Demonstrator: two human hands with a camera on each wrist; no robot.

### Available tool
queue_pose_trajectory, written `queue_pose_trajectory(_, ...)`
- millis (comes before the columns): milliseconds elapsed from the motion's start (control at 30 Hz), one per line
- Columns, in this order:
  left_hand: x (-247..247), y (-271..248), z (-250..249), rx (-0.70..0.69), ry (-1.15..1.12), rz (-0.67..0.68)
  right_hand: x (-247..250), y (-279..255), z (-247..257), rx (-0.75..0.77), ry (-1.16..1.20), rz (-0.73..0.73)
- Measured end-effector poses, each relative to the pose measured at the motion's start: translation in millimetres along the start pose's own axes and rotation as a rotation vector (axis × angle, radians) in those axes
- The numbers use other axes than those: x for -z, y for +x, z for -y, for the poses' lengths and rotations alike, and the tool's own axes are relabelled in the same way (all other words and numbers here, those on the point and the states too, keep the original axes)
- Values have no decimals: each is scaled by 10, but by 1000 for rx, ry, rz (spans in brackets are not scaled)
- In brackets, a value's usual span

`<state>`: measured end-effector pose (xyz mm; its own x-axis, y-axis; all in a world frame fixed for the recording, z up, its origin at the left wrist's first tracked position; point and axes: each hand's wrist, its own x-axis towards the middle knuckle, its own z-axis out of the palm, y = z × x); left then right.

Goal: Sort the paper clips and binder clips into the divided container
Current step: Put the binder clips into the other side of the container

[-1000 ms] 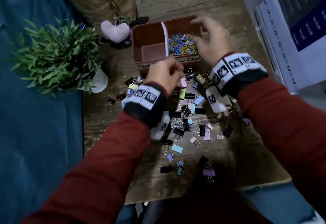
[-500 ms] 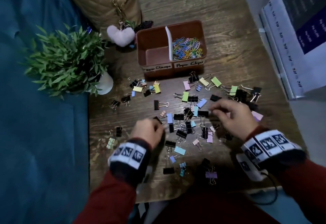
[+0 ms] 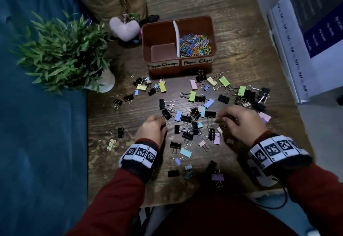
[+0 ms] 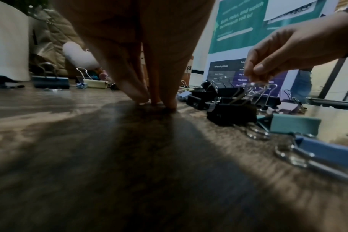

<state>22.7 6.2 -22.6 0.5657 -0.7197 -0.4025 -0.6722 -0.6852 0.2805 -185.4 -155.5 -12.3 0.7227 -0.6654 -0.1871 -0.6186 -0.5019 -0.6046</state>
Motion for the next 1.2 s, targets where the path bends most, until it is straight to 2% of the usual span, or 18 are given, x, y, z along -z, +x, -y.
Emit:
queue_pose_trajectory(67, -1, 11, -16, -26, 54, 12, -53, -70, 70, 92, -84, 66)
queue_pose_trajectory(133, -15, 37, -35, -35, 95, 25, -121, -103, 115, 112, -163, 105)
queue_pose_trajectory(200, -25, 64, -52, -42, 135, 54, -140, -84, 97, 43, -173, 68)
queue_pose_trajectory(333, 74, 84, -92, -37, 142, 91, -93, -60, -86, -79, -51, -81)
queue_pose_trajectory(400, 224, 131, -209, -69, 39, 38, -41, -93, -200, -112, -17, -132)
queue_pose_trajectory(467, 448, 266, -423, -137, -62, -74, 1, -131, -302, -145, -19, -162)
queue_pose_trajectory(533, 711, 512, -675, -214, -124, -216, 35, -160, -359, -179, -28, -190)
queue_pose_trajectory(600, 927, 834, -890, -263, -161, -305, 61, -200, -369, -181, -1, -286)
queue_pose_trajectory(667, 1048, 1147, -1038, -273, -159, -309, 80, -250, -358, -163, 39, -405)
queue_pose_trajectory(767, 1106, 1390, -1113, -267, -99, -270, 82, -315, -377, -163, 66, -497)
queue_pose_trajectory(833, 1118, 1340, -994, -272, -116, -317, 90, -346, -425, -177, 80, -514)
queue_pose_trajectory(933, 1038, 1050, -549, -238, -187, -402, 117, -374, -484, -192, 68, -509)
queue_pose_trajectory(1067, 781, 491, 173, -8, -190, -369, 163, -288, -420, -232, 81, -464)
queue_pose_trajectory(1200, 524, -13, 765, 193, -125, -359, 109, -60, -91, -137, 117, -282)
